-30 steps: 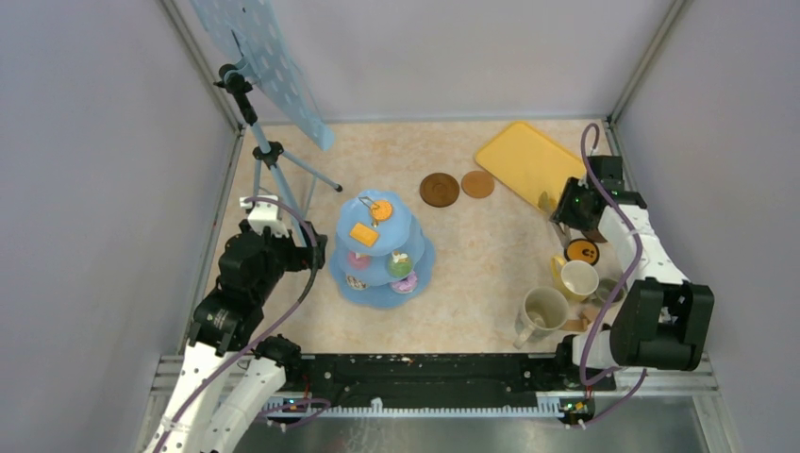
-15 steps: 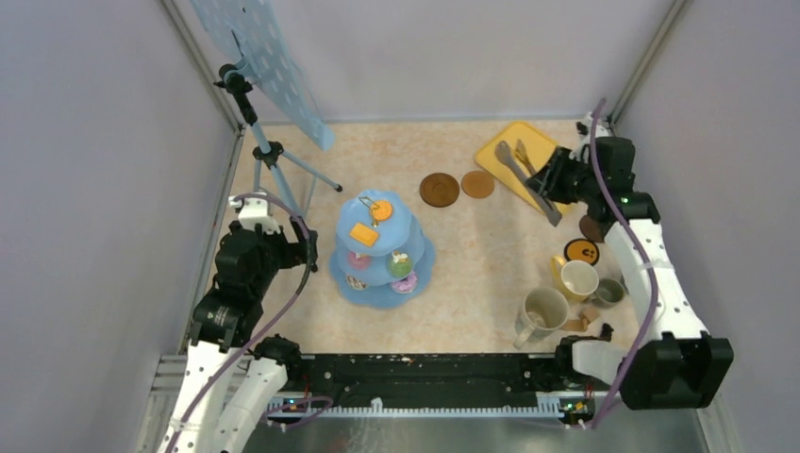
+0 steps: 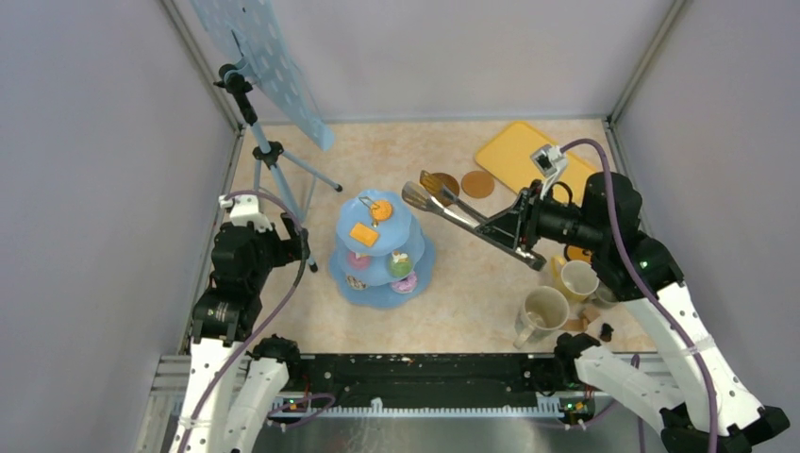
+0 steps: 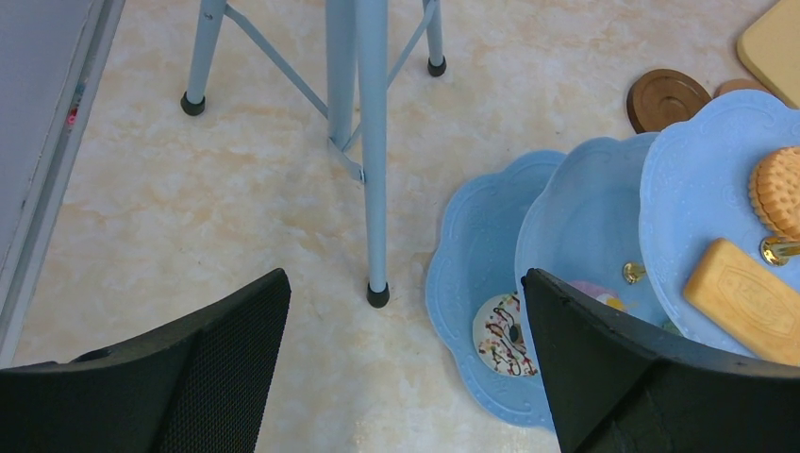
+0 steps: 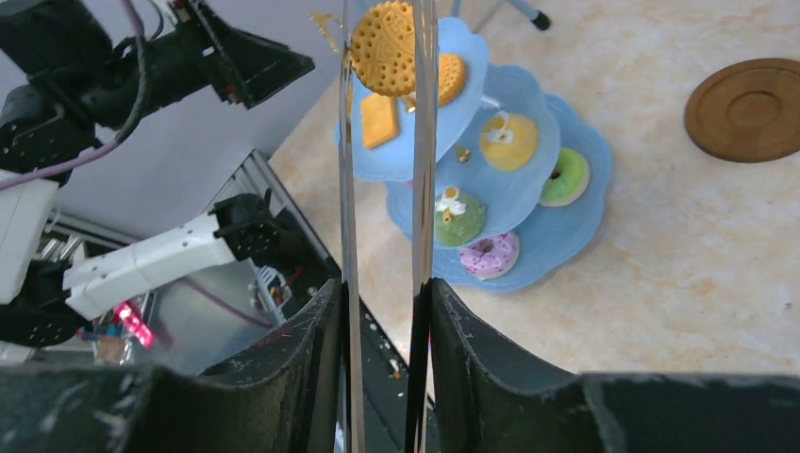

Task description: Serve the afternoon tea

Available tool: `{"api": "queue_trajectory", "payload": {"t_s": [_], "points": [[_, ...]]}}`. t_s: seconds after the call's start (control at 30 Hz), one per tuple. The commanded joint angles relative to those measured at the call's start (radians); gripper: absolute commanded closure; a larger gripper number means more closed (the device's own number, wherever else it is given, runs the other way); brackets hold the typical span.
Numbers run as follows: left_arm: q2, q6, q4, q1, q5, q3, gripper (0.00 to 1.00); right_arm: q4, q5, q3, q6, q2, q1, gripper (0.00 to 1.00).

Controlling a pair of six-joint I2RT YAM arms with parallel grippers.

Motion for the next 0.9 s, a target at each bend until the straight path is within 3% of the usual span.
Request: {"api": "queue_trajectory", "payload": {"t_s": [0.0, 0.47, 0.87], "points": [[0.002, 0.002, 0.011, 0.019, 0.029, 0.04, 0.01, 0.036, -0.086, -0.035, 0.038, -0.011, 0.054, 0.78], [-0.006, 0.0, 0.01, 0.027, 0.026, 0.04, 0.01, 0.146, 0.053, -0.103, 0.03, 0.093, 0.211, 0.75], [-0.005, 0.004, 0.016, 0.027, 0.03, 0.035, 0.01, 0.098, 0.164, -0.058, -0.018, 0.131, 0.266, 0.57]]}}
